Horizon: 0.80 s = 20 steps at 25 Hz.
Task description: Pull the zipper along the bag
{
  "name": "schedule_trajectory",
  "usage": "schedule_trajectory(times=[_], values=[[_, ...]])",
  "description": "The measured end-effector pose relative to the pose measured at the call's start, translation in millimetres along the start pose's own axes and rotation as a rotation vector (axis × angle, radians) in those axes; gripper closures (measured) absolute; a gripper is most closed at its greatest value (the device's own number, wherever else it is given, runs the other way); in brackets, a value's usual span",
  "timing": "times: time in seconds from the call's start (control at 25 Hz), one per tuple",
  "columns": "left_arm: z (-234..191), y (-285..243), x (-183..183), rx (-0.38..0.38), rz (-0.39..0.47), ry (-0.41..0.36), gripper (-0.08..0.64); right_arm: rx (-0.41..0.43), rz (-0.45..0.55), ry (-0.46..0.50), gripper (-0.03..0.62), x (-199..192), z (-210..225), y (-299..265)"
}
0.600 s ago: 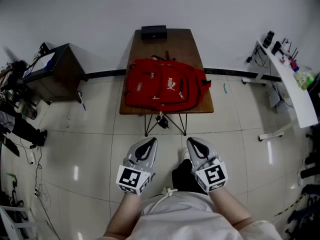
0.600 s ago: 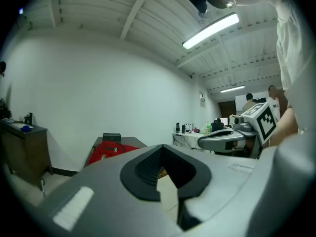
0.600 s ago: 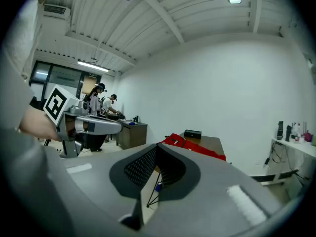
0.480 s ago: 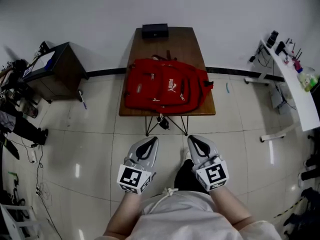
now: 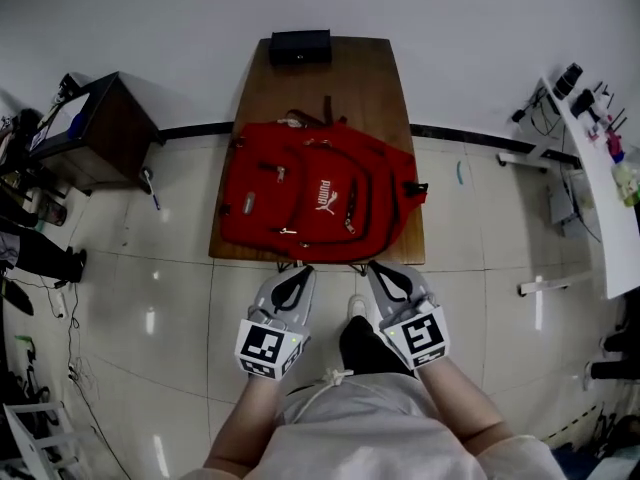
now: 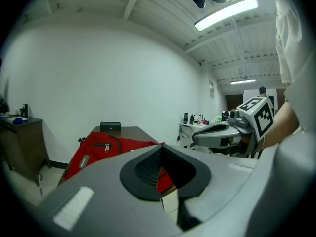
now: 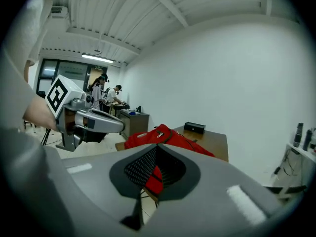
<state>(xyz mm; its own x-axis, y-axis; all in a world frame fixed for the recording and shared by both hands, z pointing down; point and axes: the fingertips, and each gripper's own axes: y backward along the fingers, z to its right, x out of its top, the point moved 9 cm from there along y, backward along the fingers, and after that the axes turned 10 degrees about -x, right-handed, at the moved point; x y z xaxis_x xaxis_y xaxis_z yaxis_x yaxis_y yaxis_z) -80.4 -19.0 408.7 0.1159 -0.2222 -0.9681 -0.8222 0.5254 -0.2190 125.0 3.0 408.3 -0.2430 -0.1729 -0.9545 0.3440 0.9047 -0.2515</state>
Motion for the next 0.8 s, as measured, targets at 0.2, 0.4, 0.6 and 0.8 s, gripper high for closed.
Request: schedule_trajectory(times=[0.2,0.4,0.6,0.8], values=[[-29,-56,-12,0.015,-0.075,0.042,0.554,0.062,-0.073,0.019,0.584,-19,40,-51],[-52,-102,-34,0.023,-0.152,0.086,0.554,0.174,-0.152,0.053,0.584,-43,53,-94],[-68,-137,-56,0.027,-0.217,0.128,0.554,0.272,-0.237,0.034,0.584,-74,51,-129],[-76,-154,-77,0.043,-0.262,0.178,0.554,0.353,-0.298,0.047,0.584,-93,46,-153]])
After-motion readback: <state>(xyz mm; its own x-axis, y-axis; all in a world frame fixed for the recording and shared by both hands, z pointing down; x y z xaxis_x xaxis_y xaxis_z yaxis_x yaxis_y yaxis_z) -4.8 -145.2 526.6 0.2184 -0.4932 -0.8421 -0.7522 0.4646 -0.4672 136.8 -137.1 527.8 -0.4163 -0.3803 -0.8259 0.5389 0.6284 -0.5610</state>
